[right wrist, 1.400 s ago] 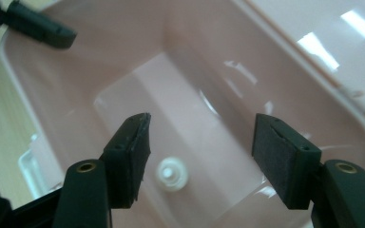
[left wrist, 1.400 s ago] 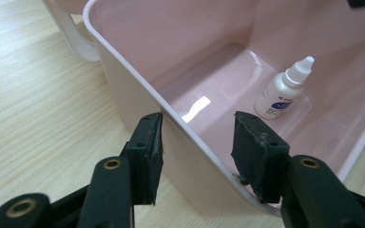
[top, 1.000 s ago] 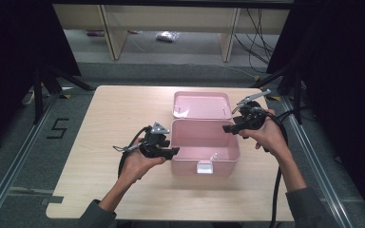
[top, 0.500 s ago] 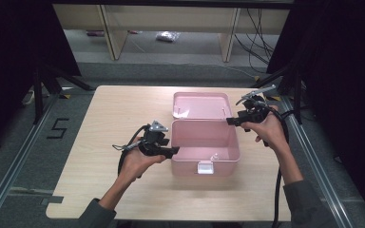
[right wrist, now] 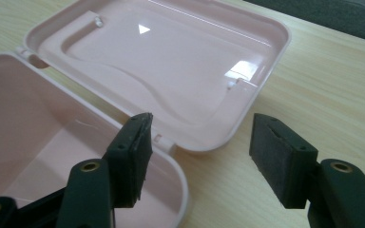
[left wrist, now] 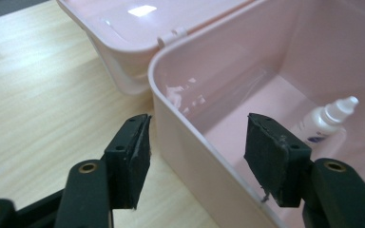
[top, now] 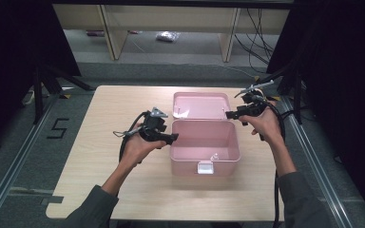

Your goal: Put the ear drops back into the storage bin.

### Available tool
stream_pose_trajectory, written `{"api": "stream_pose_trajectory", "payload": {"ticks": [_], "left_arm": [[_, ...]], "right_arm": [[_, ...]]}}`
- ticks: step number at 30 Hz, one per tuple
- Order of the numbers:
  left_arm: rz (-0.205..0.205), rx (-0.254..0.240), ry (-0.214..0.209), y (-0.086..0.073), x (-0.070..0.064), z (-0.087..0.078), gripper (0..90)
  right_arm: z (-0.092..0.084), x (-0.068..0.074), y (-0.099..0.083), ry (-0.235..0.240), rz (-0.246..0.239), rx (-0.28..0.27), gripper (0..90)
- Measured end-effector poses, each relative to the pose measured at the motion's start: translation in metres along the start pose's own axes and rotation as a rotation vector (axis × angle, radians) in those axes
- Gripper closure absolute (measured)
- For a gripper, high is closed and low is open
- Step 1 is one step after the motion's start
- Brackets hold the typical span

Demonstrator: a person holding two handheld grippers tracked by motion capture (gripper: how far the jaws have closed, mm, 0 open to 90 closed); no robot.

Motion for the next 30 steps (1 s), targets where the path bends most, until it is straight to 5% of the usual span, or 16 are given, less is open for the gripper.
{"api": "stream_pose_trajectory", "payload": {"ticks": [1,6,12,16,17,26,28,29,30], "left_arm": [[-0.007,0.016,0.003,0.002,0.003,0.002,40.8],[-0.018,0.035,0.034,0.009,0.009,0.014,40.8],[-0.011,0.055,0.047,0.014,0.014,0.022,43.5],[-0.02,0.053,0.041,0.015,0.014,0.023,46.7],[-0.014,0.061,0.044,0.015,0.014,0.024,47.3],[0.012,0.106,0.043,0.02,0.015,0.033,53.2],[0.006,0.11,0.046,0.02,0.015,0.036,55.6],[0.015,0.117,0.047,0.02,0.015,0.037,56.6],[0.013,0.115,0.047,0.02,0.014,0.039,57.2]], "right_arm": [[0.002,-0.005,0.001,-0.012,-0.024,-0.003,40.9],[0.011,-0.017,0.005,-0.02,0.035,-0.039,42.1],[0.018,-0.025,0.007,-0.035,0.048,-0.053,43.6],[0.021,-0.026,0.007,-0.022,0.092,-0.014,45.0],[0.023,-0.031,0.008,-0.029,0.058,-0.018,45.1],[0.031,-0.034,0.012,-0.051,0.07,-0.022,45.5],[0.033,-0.035,0.012,-0.049,0.088,-0.023,45.8],[0.035,-0.033,0.012,-0.052,0.134,-0.017,46.0],[0.036,-0.038,0.012,-0.052,0.088,-0.023,46.1]]}}
Point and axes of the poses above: each handheld gripper's, and its own axes: z roughly forward along the jaws, y roughly out of its top, x roughly to its left, the point moved 4 cm from there along z, roughly forward along the jaws, and after that the axes turned 4 degrees about -z, right-handed, at the moved point
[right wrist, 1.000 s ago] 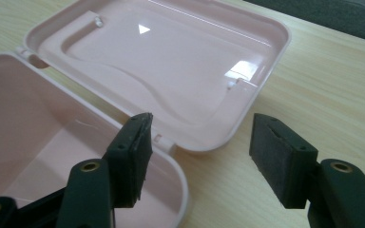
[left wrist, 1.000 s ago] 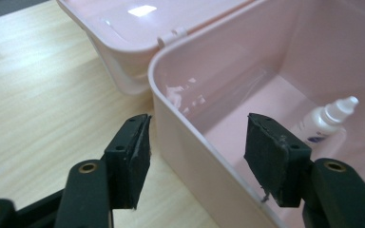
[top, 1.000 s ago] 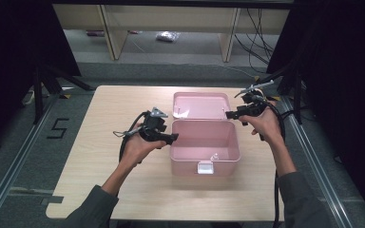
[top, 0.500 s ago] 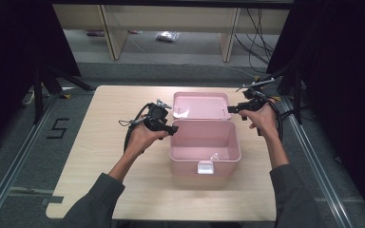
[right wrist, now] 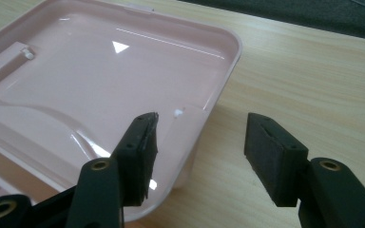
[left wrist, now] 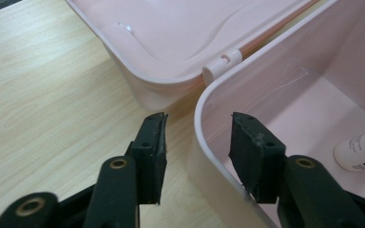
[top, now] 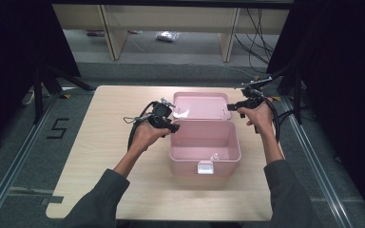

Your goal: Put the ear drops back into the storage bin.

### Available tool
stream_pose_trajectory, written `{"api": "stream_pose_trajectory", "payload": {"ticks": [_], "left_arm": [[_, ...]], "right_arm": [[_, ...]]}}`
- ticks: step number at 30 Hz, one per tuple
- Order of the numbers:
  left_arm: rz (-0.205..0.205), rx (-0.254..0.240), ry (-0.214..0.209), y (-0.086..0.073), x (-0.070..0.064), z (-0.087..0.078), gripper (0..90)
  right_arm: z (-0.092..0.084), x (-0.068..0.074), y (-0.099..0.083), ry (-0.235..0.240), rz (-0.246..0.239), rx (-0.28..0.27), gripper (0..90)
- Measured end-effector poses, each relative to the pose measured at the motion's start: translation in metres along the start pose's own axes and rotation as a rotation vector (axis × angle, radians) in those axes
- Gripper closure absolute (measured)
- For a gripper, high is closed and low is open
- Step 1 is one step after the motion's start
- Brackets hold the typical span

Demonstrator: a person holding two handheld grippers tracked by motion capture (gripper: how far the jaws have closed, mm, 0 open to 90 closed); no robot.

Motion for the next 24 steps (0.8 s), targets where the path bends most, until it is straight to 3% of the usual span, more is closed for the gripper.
{"api": "stream_pose_trajectory", "payload": {"ticks": [1,3,5,7,8,9,10,12,13,14,16,19,20,24], "left_arm": [[0.006,0.005,0.003,0.0,0.0,0.001,58.2],[0.002,0.007,0.006,0.001,-0.001,0.002,60.4],[-0.004,-0.007,0.015,0.003,-0.001,0.002,62.9],[0.0,-0.007,0.008,0.004,-0.002,0.002,65.6],[0.005,-0.006,0.014,0.004,-0.002,0.001,67.1],[0.007,-0.008,0.017,0.003,-0.002,0.001,68.8],[0.002,-0.007,0.011,0.004,-0.002,0.001,70.6],[-0.006,-0.016,0.001,0.004,-0.003,0.0,74.6],[-0.002,-0.016,0.002,0.004,-0.003,-0.001,76.5],[0.003,-0.016,0.004,0.004,-0.003,-0.001,76.8],[0.007,-0.019,0.014,0.004,-0.004,-0.001,77.3],[0.0,-0.018,0.014,0.004,-0.004,-0.001,78.2],[0.001,-0.018,0.015,0.004,-0.004,-0.001,78.3],[0.003,-0.02,0.014,0.004,-0.004,-0.001,78.3]], "right_arm": [[0.001,-0.001,0.0,-0.011,-0.001,0.003,46.2],[0.003,0.002,0.001,-0.003,0.05,-0.006,46.5],[0.003,-0.002,0.002,-0.009,0.005,-0.015,47.0],[0.002,0.0,0.004,-0.005,0.014,0.001,47.2],[0.003,-0.001,0.005,-0.015,0.004,-0.017,47.7],[0.004,0.002,0.005,-0.005,0.037,-0.025,48.0],[0.003,-0.001,0.006,-0.017,0.005,-0.005,48.5],[0.006,0.0,0.008,-0.01,0.013,-0.015,49.8],[0.007,-0.001,0.009,-0.017,-0.009,-0.006,50.9],[0.01,0.003,0.01,-0.017,0.031,-0.017,51.4],[0.011,-0.001,0.012,-0.026,-0.01,-0.019,55.0],[0.015,0.003,0.015,-0.033,0.057,-0.018,56.3],[0.017,-0.001,0.015,-0.041,0.01,-0.01,56.9],[0.023,-0.002,0.018,-0.06,0.044,-0.021,59.3]]}}
Point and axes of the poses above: each handheld gripper's, and its own axes: z roughly forward along the jaws, y roughly out of its top, x roughly to its left, the point moved 4 cm from there along z, roughly forward along the jaws, and after that the axes turned 4 degrees about -z, right-handed, at the moved point
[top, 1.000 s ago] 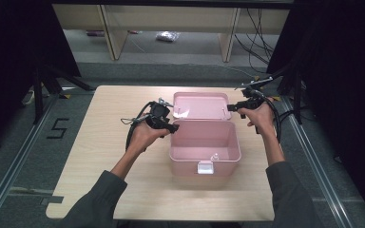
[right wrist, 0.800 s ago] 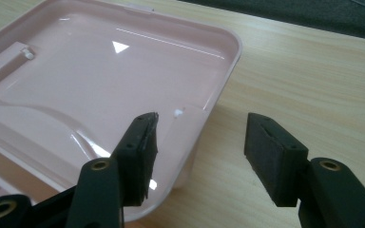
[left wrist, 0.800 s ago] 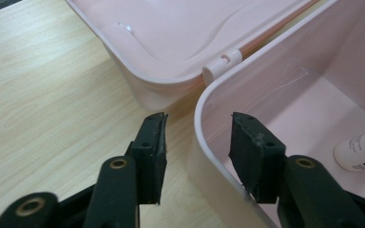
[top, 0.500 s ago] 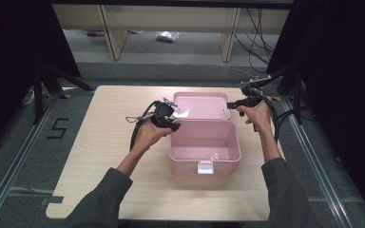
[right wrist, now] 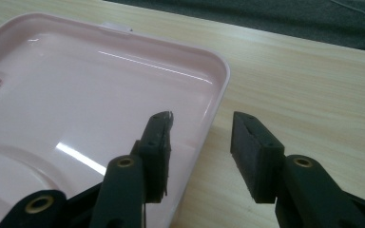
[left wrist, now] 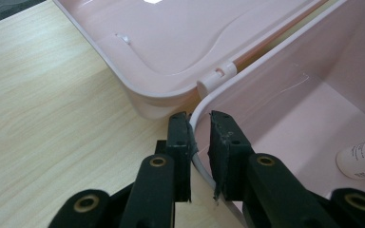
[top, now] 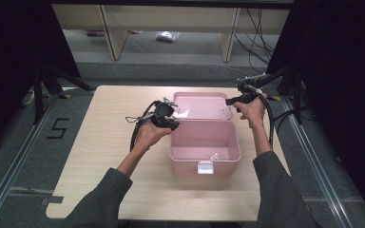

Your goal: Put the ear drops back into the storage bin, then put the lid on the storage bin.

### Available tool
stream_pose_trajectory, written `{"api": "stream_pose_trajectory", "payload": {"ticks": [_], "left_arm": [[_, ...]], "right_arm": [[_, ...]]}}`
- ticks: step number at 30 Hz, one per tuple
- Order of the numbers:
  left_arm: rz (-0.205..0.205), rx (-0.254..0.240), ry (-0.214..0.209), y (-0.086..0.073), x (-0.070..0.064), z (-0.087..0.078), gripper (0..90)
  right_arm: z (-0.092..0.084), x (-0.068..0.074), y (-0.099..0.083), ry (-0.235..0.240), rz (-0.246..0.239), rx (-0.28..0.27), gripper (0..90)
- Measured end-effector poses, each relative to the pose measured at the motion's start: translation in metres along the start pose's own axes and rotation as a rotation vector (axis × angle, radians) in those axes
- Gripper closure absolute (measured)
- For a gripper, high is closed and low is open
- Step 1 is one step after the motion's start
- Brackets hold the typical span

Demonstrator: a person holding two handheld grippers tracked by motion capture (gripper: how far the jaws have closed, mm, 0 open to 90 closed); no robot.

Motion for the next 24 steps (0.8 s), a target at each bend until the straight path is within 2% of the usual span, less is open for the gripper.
{"api": "stream_pose_trajectory", "payload": {"ticks": [2,3,6,7,10,11,12,13,14,18,19,21,22,24], "left_arm": [[0.0,-0.002,0.0,0.0,0.0,0.0,78.4],[0.0,-0.003,-0.001,0.0,0.0,0.0,78.4],[-0.001,0.0,-0.006,0.0,0.0,0.0,78.4],[-0.005,0.001,-0.007,0.0,0.0,0.0,78.4],[-0.005,0.0,-0.01,0.0,0.001,0.0,78.4],[-0.005,-0.003,-0.004,0.0,0.0,0.0,78.4],[-0.007,0.0,-0.007,0.0,0.0,0.0,78.5],[-0.006,-0.003,-0.004,0.0,0.0,0.0,78.5],[-0.007,-0.002,-0.005,0.0,0.0,0.0,78.6],[-0.005,0.0,-0.007,0.0,0.0,0.0,78.6],[-0.005,0.002,-0.008,0.0,0.0,0.0,78.6],[-0.01,-0.001,-0.009,0.0,0.001,-0.001,78.6],[-0.019,-0.014,-0.006,0.0,0.0,0.0,78.6],[-0.008,-0.001,-0.01,0.0,0.0,0.0,78.6]], "right_arm": [[0.0,-0.004,0.002,-0.016,-0.051,0.018,59.7],[0.001,-0.004,0.002,-0.029,-0.052,0.014,59.9],[0.004,-0.002,0.003,-0.022,-0.023,0.005,61.2],[0.004,-0.004,0.003,-0.029,-0.045,0.017,61.7],[0.008,-0.004,0.002,-0.03,-0.052,0.029,63.4],[0.01,-0.001,0.001,-0.025,-0.01,0.042,63.6],[0.011,-0.004,0.001,-0.026,-0.041,0.042,64.0],[0.014,-0.005,0.001,-0.033,-0.051,0.029,64.0],[0.015,-0.005,0.001,-0.026,-0.033,0.033,64.1],[0.023,-0.003,0.001,-0.025,-0.041,0.038,65.1],[0.023,-0.001,0.0,-0.029,-0.026,0.048,65.1],[0.026,0.0,0.001,-0.036,-0.026,0.026,65.1],[0.024,0.001,0.001,-0.038,-0.017,0.051,65.1],[0.027,0.002,0.0,-0.027,0.001,0.052,64.7]]}}
Point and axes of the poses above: each handheld gripper's, and its own axes: z roughly forward along the jaws, y roughly out of its top, x roughly to its left, the point moved 4 cm from there along z, roughly forward along the jaws, and after that the axes turned 4 degrees about -z, right-handed, at the moved point
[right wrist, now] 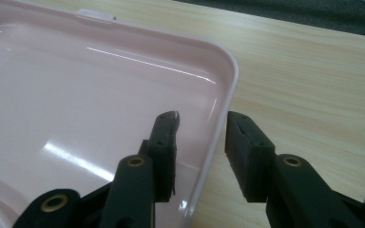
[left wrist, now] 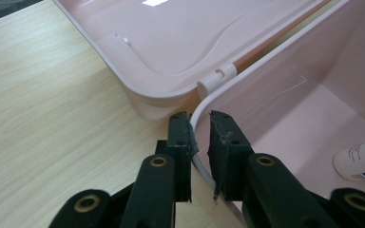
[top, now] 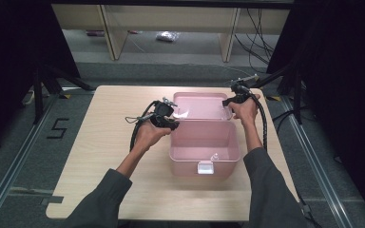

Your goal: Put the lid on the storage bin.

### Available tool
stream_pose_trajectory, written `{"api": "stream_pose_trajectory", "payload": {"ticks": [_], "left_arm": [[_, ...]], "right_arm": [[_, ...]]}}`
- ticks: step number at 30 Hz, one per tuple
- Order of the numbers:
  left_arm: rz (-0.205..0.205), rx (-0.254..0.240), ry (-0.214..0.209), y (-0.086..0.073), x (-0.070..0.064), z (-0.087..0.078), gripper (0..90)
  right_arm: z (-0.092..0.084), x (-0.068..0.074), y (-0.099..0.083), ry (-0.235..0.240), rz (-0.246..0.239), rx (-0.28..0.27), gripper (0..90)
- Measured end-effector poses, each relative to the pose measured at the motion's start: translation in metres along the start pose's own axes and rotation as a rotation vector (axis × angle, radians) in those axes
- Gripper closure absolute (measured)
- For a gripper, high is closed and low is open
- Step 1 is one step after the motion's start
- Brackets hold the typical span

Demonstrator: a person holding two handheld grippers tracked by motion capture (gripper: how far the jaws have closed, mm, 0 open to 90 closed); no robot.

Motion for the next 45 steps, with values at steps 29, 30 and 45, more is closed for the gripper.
{"api": "stream_pose_trajectory", "payload": {"ticks": [29,30,45], "left_arm": [[0.019,-0.025,0.019,0.001,-0.001,0.001,79.5],[0.005,-0.01,0.021,0.0,-0.002,0.0,79.6],[0.011,-0.015,0.026,0.002,-0.004,0.002,79.5]], "right_arm": [[-0.013,0.004,0.013,-0.093,-0.005,-0.048,81.9],[-0.015,0.002,0.014,-0.085,-0.031,-0.065,82.1],[-0.046,0.002,0.022,-0.068,-0.016,-0.113,83.7]]}}
Point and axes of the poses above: each handheld gripper's, and its own axes: z roughly forward along the jaws, y roughly out of its top, x roughly to its left, the point moved 4 cm from there along z, roughly forward along the jaws, and after that the axes turned 4 degrees about -z, right-handed, at the moved point
